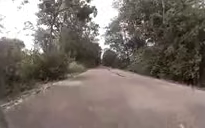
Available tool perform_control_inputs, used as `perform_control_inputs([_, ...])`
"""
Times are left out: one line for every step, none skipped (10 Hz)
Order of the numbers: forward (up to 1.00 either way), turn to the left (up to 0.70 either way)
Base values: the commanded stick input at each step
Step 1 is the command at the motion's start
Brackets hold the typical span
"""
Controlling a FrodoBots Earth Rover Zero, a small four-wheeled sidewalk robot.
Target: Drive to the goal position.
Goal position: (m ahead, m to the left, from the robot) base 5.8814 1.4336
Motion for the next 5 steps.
perform_control_inputs([0.70,0.00])
perform_control_inputs([0.70,0.00])
perform_control_inputs([0.70,0.00])
perform_control_inputs([0.70,0.00])
perform_control_inputs([0.70,0.00])
